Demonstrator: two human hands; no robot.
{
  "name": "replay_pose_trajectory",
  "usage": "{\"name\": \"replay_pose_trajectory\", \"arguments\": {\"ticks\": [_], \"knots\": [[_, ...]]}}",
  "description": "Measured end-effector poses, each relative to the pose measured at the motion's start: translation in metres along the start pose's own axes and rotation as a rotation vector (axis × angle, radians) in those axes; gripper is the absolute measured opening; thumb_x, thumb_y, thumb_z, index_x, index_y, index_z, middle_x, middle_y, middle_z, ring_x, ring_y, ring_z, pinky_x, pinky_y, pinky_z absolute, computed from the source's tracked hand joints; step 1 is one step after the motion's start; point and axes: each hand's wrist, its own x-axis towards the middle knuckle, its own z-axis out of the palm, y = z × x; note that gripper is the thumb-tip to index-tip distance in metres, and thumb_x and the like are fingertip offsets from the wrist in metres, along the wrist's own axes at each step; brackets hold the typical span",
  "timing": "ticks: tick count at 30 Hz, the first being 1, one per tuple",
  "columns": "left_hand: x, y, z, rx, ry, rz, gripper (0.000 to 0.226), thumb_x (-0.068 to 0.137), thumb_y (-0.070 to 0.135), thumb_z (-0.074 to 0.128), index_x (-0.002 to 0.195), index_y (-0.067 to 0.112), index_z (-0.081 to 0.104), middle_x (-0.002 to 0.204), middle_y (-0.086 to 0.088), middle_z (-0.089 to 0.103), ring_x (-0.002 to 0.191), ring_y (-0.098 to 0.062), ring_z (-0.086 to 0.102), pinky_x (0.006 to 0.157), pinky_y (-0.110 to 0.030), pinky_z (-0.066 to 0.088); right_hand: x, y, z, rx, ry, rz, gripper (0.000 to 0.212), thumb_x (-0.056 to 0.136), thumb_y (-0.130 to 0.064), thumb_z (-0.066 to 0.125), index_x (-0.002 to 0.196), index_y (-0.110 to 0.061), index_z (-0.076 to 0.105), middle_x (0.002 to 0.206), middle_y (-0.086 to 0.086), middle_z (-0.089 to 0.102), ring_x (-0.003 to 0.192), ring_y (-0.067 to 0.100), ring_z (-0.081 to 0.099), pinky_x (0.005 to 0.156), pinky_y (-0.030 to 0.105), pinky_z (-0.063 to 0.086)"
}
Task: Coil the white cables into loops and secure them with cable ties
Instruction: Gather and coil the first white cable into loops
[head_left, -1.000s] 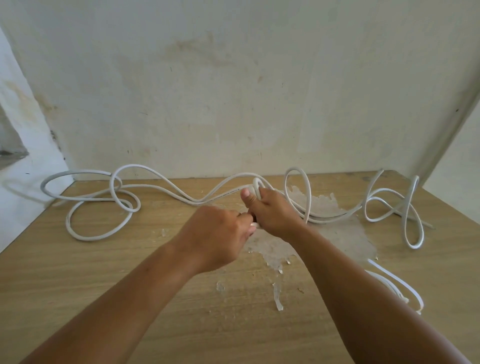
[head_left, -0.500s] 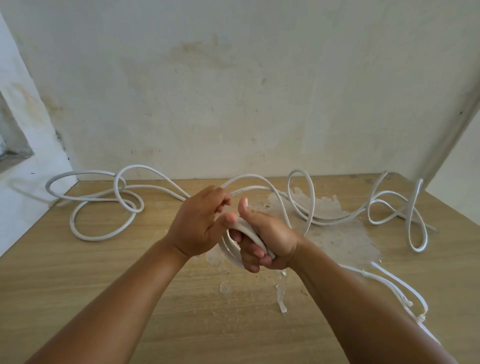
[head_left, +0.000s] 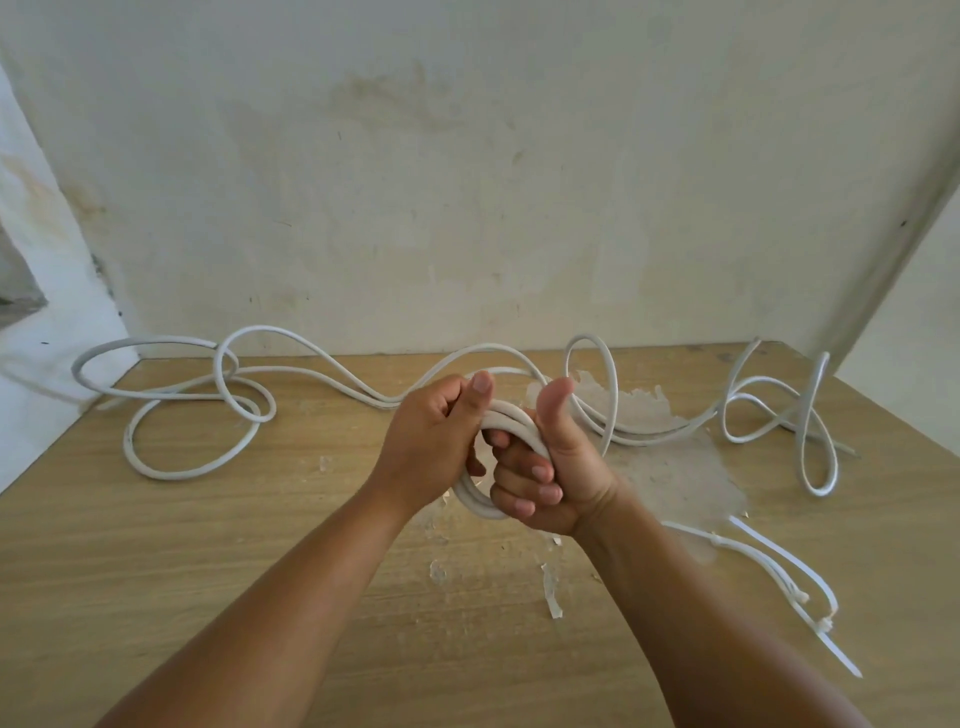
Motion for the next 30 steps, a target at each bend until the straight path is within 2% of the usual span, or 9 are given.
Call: {"name": "replay_pose_trajectory", "arguments": {"ticks": [4,7,13,17,19,21,25,27,30], "knots": [[-0.002,0.000,0.008,-0.124,0.106,-0.195,0.061,0.093,0.066,0.052,0.067,0.011,0.063,0.061,-0.004,0.059,0.057,-0.021,0.052,0.052,-0.028,0.046,0.002,0.006,0.006,-0.059,0.135,-0.042,0.071,0.048,-0.073,0.089,0.070,-0.010,0.064,0.036,-0.006,0.040,0.026,0.003,0.036,0.037,0.018,0.038],[-0.003,-0.005,0.009,-0.171,0.206,-0.293,0.074,0.092,0.069,0.054,0.071,-0.001,0.062,0.062,-0.009,0.055,0.058,-0.024,0.049,0.053,-0.033,0.043,0.008,0.012,0.011,-0.152,0.286,-0.103,0.075,0.046,-0.069,0.092,0.072,-0.006,0.059,0.040,-0.002,0.038,0.028,0.007,0.034,0.040,0.021,0.039],[0.003,0.004,0.007,-0.170,0.328,-0.389,0.061,0.098,0.058,0.053,0.069,0.006,0.064,0.059,-0.008,0.054,0.049,-0.021,0.043,0.045,-0.029,0.039,0.016,0.013,0.020,-0.241,0.445,-0.215,0.049,0.078,-0.050,0.074,0.071,-0.004,0.058,0.044,0.002,0.039,0.030,0.012,0.036,0.041,0.025,0.042],[0.006,0.003,0.011,-0.168,0.401,-0.419,0.057,0.098,0.057,0.054,0.062,0.014,0.062,0.052,-0.002,0.051,0.046,-0.020,0.042,0.045,-0.028,0.037,0.021,0.011,0.023,-0.271,0.559,-0.224,0.049,0.077,-0.051,0.073,0.069,-0.004,0.058,0.046,0.004,0.039,0.031,0.014,0.036,0.041,0.027,0.041],[0.006,0.001,0.013,-0.142,0.358,-0.404,0.060,0.098,0.061,0.051,0.064,0.013,0.064,0.053,-0.002,0.051,0.046,-0.019,0.043,0.048,-0.029,0.040,0.019,0.011,0.023,-0.211,0.620,-0.204,0.048,0.077,-0.050,0.075,0.069,-0.005,0.059,0.048,0.004,0.040,0.033,0.015,0.036,0.042,0.027,0.040],[0.007,-0.003,0.014,-0.112,0.255,-0.395,0.068,0.095,0.069,0.047,0.077,0.007,0.068,0.059,-0.004,0.053,0.049,-0.017,0.048,0.054,-0.033,0.046,0.015,0.012,0.018,-0.128,0.664,-0.184,0.047,0.080,-0.048,0.076,0.070,-0.005,0.060,0.048,0.003,0.039,0.034,0.014,0.035,0.041,0.027,0.039],[0.006,-0.016,0.015,-0.113,-0.060,-0.384,0.092,0.080,0.091,0.045,0.095,0.004,0.070,0.079,-0.024,0.062,0.065,-0.031,0.062,0.071,-0.049,0.054,0.000,0.015,0.003,-0.058,0.711,-0.176,0.047,0.084,-0.047,0.076,0.071,-0.005,0.061,0.048,0.003,0.038,0.035,0.014,0.035,0.040,0.027,0.039],[0.000,-0.018,0.021,-0.148,-0.120,-0.349,0.076,0.086,0.081,0.050,0.092,0.008,0.071,0.075,-0.015,0.057,0.064,-0.026,0.056,0.064,-0.039,0.052,-0.009,0.018,-0.002,-0.025,0.742,-0.164,0.049,0.083,-0.049,0.077,0.071,-0.004,0.063,0.049,0.003,0.038,0.036,0.014,0.035,0.039,0.026,0.039],[-0.011,-0.015,0.039,-0.163,0.007,-0.303,0.047,0.098,0.052,0.058,0.082,0.008,0.067,0.056,0.005,0.052,0.050,-0.013,0.046,0.047,-0.026,0.046,-0.022,0.017,-0.004,-0.027,0.729,-0.150,0.051,0.078,-0.052,0.077,0.070,-0.004,0.064,0.048,0.003,0.039,0.035,0.013,0.036,0.041,0.028,0.040]]}}
